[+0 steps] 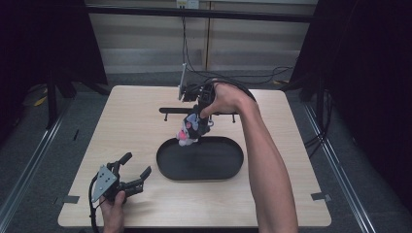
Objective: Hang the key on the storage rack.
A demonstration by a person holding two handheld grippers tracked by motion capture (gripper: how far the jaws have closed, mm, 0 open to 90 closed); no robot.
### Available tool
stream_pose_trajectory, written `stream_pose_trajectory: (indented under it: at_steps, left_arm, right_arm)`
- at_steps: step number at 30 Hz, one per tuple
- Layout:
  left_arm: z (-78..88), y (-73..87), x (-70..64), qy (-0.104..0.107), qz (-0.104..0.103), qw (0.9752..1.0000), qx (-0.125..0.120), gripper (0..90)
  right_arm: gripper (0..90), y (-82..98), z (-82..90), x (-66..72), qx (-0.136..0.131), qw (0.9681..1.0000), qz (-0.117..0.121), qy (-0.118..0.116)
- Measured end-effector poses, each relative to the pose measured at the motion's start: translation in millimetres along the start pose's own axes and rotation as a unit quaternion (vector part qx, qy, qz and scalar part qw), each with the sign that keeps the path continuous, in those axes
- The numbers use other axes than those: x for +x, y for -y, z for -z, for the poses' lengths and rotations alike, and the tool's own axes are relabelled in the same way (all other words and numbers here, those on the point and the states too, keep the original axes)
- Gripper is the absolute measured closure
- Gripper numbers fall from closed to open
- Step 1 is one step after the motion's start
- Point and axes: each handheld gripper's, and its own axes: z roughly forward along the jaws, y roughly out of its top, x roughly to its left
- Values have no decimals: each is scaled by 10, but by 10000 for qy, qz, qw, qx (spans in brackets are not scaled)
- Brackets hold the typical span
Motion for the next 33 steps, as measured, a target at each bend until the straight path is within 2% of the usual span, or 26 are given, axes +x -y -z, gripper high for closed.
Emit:
stream_pose_trajectory:
  at_steps: [13,22,26,33]
  left_arm:
    - [1,0,-5,-15,-15,10000,2,154]
    - [1,0,-6,-18,-20,10000,3,154]
    - [-1,-1,-10,-23,-22,10000,-12,154]
    - [5,-1,-7,-26,-74,10000,18,154]
  right_arm:
    - [840,27,-34,-69,-78,9999,25,99]
    - [818,36,-30,-30,-132,9995,115,245]
    - [829,54,-18,-17,-164,9996,120,206]
    - [794,90,5,-15,-323,9992,48,210]
